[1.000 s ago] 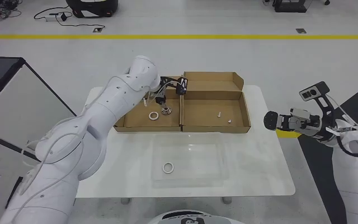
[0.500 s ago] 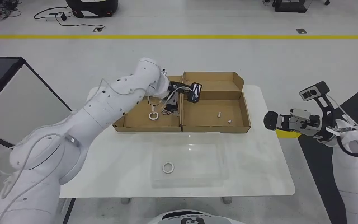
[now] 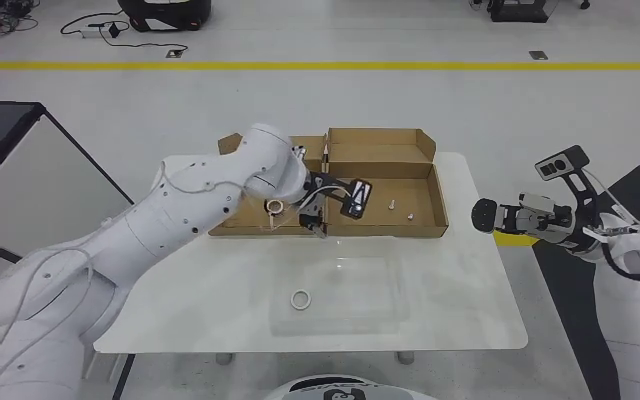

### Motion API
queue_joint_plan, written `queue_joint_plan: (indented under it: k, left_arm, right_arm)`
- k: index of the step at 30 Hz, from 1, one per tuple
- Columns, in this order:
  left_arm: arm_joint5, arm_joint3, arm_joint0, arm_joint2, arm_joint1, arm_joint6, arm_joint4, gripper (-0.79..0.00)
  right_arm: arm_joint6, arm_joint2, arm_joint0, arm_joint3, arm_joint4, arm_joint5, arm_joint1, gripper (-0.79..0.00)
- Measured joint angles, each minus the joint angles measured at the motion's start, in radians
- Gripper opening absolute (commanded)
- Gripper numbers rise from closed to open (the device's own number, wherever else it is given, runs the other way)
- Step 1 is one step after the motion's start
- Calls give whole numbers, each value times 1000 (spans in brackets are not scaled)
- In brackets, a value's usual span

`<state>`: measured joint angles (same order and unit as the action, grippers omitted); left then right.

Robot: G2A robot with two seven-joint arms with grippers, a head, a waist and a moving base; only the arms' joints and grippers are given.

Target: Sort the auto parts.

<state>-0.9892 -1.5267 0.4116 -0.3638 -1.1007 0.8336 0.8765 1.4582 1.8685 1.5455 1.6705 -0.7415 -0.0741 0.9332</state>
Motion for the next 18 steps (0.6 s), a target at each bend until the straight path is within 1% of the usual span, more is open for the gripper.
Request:
queue_joint_plan:
  k: [4, 7, 11, 15, 18]
  left_arm:
    - [46, -67, 7, 22, 26, 44, -59, 0]
    - [82, -115, 0, 55, 44, 80, -107, 0]
    - [124, -170, -31, 123, 70, 122, -167, 0]
    - [153, -210, -71, 191, 89, 151, -213, 0]
    - [173, -240, -67, 195, 101, 171, -212, 0]
  right_arm:
    - [0, 0, 0, 0, 0, 0, 0, 0]
    - [0, 0, 0, 0, 0, 0, 0, 0]
    - [0, 0, 0, 0, 0, 0, 0, 0]
    - [0, 0, 0, 0, 0, 0, 0, 0]
    - [0, 0, 0, 0, 0, 0, 0, 0]
